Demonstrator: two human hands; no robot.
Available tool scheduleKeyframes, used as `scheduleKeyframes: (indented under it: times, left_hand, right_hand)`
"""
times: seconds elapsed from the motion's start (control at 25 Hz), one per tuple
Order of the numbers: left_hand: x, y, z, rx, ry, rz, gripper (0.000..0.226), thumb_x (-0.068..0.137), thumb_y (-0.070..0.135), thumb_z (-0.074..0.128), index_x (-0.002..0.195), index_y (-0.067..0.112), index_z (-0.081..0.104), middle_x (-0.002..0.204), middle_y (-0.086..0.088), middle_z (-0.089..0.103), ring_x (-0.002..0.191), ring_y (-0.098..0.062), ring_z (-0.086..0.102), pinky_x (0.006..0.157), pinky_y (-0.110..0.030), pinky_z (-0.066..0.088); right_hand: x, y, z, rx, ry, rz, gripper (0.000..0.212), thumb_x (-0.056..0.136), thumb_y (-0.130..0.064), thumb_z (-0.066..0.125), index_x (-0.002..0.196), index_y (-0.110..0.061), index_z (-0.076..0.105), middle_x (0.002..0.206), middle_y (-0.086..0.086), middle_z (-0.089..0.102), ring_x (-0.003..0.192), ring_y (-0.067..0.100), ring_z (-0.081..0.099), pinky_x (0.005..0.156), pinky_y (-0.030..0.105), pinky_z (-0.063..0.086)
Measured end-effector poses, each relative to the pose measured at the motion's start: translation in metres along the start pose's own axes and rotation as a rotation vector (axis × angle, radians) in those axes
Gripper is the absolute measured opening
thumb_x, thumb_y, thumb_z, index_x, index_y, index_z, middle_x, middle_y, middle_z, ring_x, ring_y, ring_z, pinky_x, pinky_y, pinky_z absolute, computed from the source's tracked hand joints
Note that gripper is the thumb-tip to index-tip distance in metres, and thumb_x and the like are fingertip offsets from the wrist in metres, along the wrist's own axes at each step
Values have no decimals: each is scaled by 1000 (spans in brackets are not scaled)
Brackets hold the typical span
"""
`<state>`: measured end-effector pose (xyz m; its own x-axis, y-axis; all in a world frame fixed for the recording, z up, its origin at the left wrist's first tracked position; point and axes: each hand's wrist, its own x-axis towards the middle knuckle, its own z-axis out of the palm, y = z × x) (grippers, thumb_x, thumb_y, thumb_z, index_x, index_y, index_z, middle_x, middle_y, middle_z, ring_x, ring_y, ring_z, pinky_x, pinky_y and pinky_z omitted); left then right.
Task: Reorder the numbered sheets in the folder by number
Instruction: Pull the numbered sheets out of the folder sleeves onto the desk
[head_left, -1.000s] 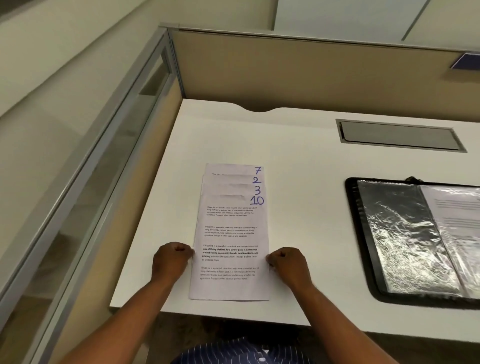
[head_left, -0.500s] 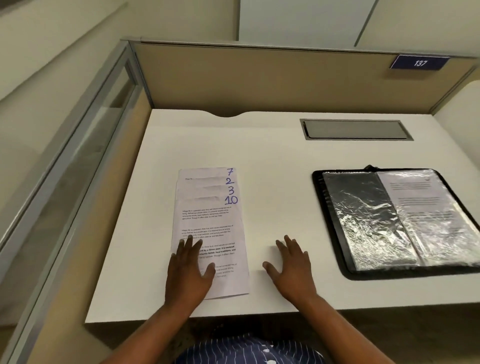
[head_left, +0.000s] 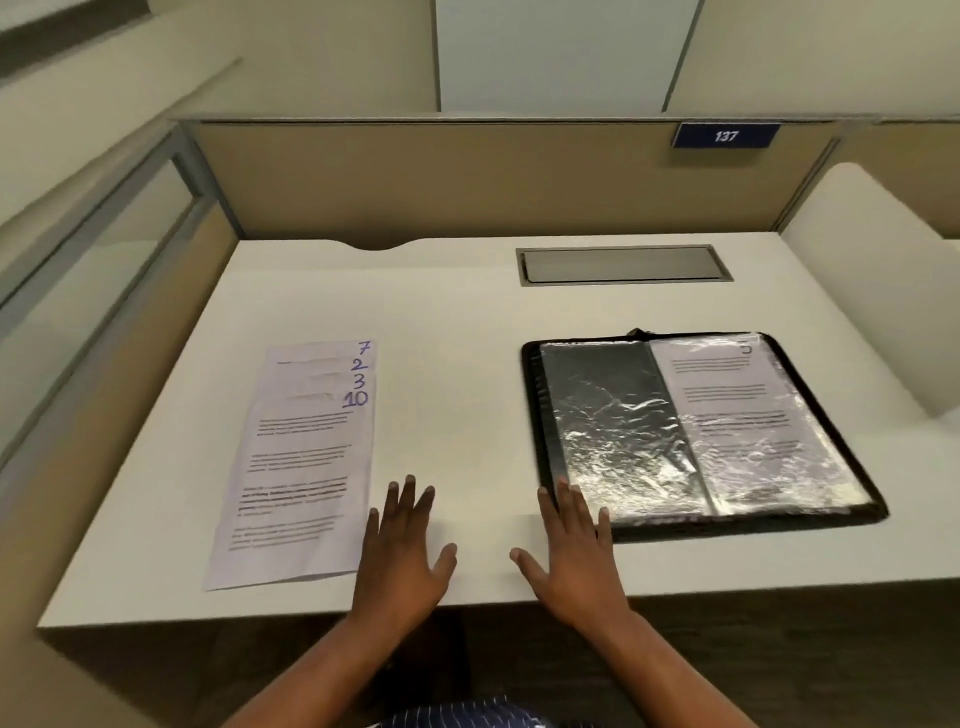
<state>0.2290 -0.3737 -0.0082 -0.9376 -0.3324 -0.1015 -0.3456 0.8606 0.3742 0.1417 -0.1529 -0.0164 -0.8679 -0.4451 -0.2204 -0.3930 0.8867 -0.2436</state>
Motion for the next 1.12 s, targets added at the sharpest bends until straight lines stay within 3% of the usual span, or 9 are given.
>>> scheduleKeyframes:
  times: [0.4,0.64,0.76,0.88,1.12]
  left_hand:
    - [-24,164,57,-38,-78,105,81,99,57,44,160,34,-4,164,9,-26,150,-10,-28,124,-34,-11]
    - [24,216,78,-58,-136,209,81,98,57,45,160,36,-1,164,12,-22,152,-9,-22,123,-32,-9]
    - [50,246,97,-67,-237,299,80,98,56,46,160,36,0,162,12,-23,154,-12,-18,125,-34,-6]
    - [82,292,119,12,-277,393,81,98,54,46,161,32,0,166,6,-17,155,-17,-12,126,-36,-4]
    - [93,373,154,40,-348,342,83,98,53,45,161,29,-3,168,2,-16,155,-17,-14,127,-39,-4]
  right_hand:
    - [-35,157,-37,20,10,92,88,98,-74,26,161,-30,-14,165,-1,-31,151,19,-31,124,51,-16]
    - [-20,210,-47,65,32,192,88,96,-77,22,160,-32,-19,164,-2,-34,151,17,-33,124,52,-17]
    - [-17,243,-53,62,44,248,90,89,-83,10,158,-33,-22,163,-2,-37,151,19,-33,123,52,-18]
    - [-12,294,-63,31,76,292,90,89,-81,8,160,-33,-16,165,1,-30,153,21,-27,124,54,-13]
    - [-4,379,-67,-14,20,256,91,89,-82,5,159,-30,-22,166,9,-24,153,24,-27,122,56,-14]
